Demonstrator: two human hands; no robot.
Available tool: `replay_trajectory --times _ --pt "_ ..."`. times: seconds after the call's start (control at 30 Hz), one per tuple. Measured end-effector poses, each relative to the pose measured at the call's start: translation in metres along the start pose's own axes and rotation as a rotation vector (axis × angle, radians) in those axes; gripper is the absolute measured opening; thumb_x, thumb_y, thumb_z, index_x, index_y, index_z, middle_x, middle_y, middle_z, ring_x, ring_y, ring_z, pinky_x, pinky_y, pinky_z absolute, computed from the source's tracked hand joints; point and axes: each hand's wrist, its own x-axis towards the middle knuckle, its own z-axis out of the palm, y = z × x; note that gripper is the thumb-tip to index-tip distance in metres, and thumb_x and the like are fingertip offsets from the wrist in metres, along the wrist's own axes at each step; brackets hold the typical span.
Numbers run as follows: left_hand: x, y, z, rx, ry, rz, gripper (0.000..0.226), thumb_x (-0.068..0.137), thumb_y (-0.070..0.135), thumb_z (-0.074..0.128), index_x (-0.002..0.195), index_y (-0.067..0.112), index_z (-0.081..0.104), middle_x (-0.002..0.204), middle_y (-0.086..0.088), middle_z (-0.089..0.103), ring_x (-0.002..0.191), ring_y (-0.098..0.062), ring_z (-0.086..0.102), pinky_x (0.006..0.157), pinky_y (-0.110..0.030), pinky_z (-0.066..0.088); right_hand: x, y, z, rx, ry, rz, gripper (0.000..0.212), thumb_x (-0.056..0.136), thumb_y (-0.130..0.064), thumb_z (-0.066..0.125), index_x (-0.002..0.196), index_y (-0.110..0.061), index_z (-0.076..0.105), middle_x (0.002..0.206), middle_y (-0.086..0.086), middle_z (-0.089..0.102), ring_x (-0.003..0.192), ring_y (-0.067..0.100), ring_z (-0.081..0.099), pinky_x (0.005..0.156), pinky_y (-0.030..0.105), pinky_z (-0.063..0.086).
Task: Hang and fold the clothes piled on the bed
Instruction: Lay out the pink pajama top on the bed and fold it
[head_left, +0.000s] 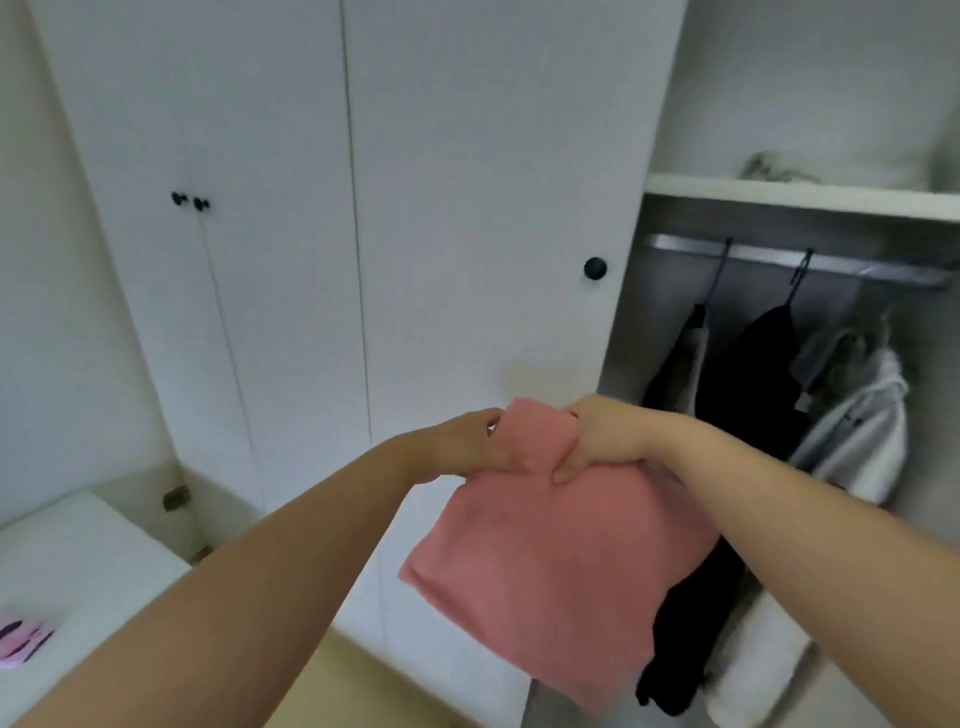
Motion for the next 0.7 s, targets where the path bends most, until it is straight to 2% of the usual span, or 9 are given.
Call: replay_trajectory --times 0.13,0.2,0.3,0.37,0.43,0.5,0.57,0.63,0.7 --pt "0.009 0.069 -0.006 0.142 0.011 0.148 0.07 0.073 0.039 0.078 0.135 0.024 0.049 0.126 0.006 0.059 0.111 -0.015 0.059 0.098 -0.035 0.049 -0.035 -0.006 -0.06 -0.072 0.093 0.034 0.041 0.059 -0.029 0.088 0.095 -0.021 0.069 0.095 -0.004 0.069 0.086 0.014 0.065 0.072 0.027 0.053" --pt "0.01 0.095 -0.003 0.19 0.067 0.223 0.058 0.077 0.032 0.075 0.13 0.023 0.054 0.12 0.005 0.062 0.107 -0.015 0.059 0.093 -0.031 0.05 -0.053 -0.007 -0.078 -0.077 0.161 0.055 0.04 0.06 -0.027 0.088 0.095 -0.02 0.069 0.094 -0.006 0.069 0.083 0.013 0.065 0.07 0.027 0.053" --pt "0.013 0.127 0.004 0.182 0.172 0.326 0.038 0.079 0.025 0.07 0.115 0.022 0.062 0.106 0.004 0.065 0.097 -0.015 0.062 0.083 -0.029 0.052 -0.077 -0.004 -0.1 -0.046 0.276 0.084 0.044 0.06 -0.03 0.088 0.098 -0.022 0.067 0.096 -0.005 0.069 0.086 0.015 0.066 0.082 0.036 0.055" --pt "0.014 0.147 0.005 0.118 0.226 0.385 0.025 0.079 0.025 0.068 0.104 0.025 0.064 0.098 0.006 0.065 0.091 -0.013 0.062 0.075 -0.027 0.05 -0.094 -0.001 -0.114 0.008 0.386 0.092 0.046 0.061 -0.035 0.086 0.101 -0.025 0.066 0.096 -0.007 0.068 0.087 0.012 0.065 0.082 0.033 0.053" --pt "0.014 0.165 0.005 0.042 0.27 0.426 0.03 0.078 0.026 0.069 0.107 0.024 0.065 0.1 0.006 0.067 0.09 -0.011 0.062 0.076 -0.027 0.049 -0.11 0.002 -0.126 0.088 0.48 0.102 0.048 0.063 -0.044 0.084 0.104 -0.028 0.065 0.097 -0.01 0.068 0.088 0.009 0.064 0.08 0.028 0.051" --pt "0.014 0.182 0.001 -0.001 0.304 0.456 0.03 0.078 0.028 0.069 0.107 0.022 0.066 0.1 0.004 0.068 0.09 -0.011 0.063 0.079 -0.028 0.051 -0.125 0.011 -0.135 0.174 0.468 0.129 0.052 0.061 -0.05 0.083 0.106 -0.029 0.066 0.1 -0.01 0.07 0.091 0.01 0.066 0.084 0.029 0.052" --pt "0.016 0.194 -0.004 -0.036 0.333 0.471 0.022 0.079 0.028 0.068 0.1 0.022 0.066 0.097 0.004 0.068 0.088 -0.011 0.063 0.079 -0.028 0.051 -0.137 0.022 -0.141 0.285 0.36 0.155 0.061 0.055 -0.046 0.088 0.108 -0.026 0.066 0.106 -0.005 0.072 0.098 0.014 0.068 0.092 0.033 0.052" --pt "0.019 0.204 -0.01 -0.05 0.355 0.489 0.018 0.079 0.029 0.068 0.096 0.025 0.064 0.096 0.006 0.067 0.087 -0.01 0.063 0.077 -0.027 0.051 -0.146 0.032 -0.146 0.384 0.259 0.183 0.065 0.051 -0.031 0.089 0.111 -0.02 0.065 0.109 0.0 0.071 0.103 0.018 0.067 0.094 0.034 0.051" --pt "0.024 0.214 -0.016 -0.041 0.38 0.521 0.019 0.08 0.03 0.067 0.097 0.026 0.063 0.095 0.007 0.066 0.085 -0.008 0.061 0.072 -0.024 0.048 -0.152 0.033 -0.153 0.369 0.265 0.22 0.061 0.055 -0.015 0.086 0.112 -0.017 0.064 0.109 0.002 0.071 0.105 0.021 0.066 0.093 0.036 0.051"
